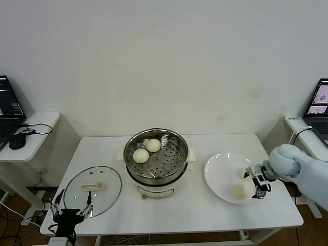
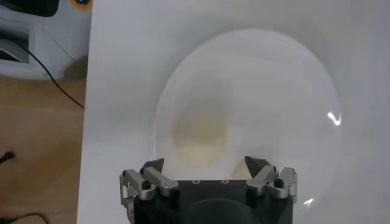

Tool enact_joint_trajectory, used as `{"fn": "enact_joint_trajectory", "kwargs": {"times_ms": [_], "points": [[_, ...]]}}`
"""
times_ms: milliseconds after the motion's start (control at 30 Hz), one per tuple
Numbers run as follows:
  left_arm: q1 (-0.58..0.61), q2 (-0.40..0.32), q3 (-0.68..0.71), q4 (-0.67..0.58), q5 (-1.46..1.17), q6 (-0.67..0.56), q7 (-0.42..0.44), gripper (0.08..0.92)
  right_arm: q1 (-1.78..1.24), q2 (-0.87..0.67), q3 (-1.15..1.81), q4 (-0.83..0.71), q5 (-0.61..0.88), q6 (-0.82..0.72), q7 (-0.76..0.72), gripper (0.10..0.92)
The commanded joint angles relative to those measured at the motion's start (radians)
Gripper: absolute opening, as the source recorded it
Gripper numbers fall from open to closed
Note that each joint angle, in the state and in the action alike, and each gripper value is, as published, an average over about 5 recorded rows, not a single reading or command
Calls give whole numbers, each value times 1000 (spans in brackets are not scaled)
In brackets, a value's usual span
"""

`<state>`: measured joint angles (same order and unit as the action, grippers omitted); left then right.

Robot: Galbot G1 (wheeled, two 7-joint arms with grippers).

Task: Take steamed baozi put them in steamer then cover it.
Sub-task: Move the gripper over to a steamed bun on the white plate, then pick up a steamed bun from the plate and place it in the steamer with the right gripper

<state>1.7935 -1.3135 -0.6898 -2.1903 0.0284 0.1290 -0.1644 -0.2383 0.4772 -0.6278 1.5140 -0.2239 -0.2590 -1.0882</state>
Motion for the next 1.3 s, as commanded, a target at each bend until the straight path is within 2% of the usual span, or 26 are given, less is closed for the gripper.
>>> {"fn": "enact_joint_trajectory", "kwargs": {"times_ms": [33,400,900,1100,1300], "points": [[-2,-1,-2,4,0,-1,0,823,-68,53,42,-67,-33,9,24,817],[-5,-1,-3,10,0,-1,0,823,-61,104,40,-98,-25,-6,39,754],[-7,-2,-2,11,1,-1,0,823,-11,89,31,-91,3,-18,18,593],[-14,1,1,8,0,0,1,823,101,55,20,-64,68,-25,-17,577],[-21,7,4,9,-2,0,2,823,356,62,-100,-51,169,-41,-38,579]]}}
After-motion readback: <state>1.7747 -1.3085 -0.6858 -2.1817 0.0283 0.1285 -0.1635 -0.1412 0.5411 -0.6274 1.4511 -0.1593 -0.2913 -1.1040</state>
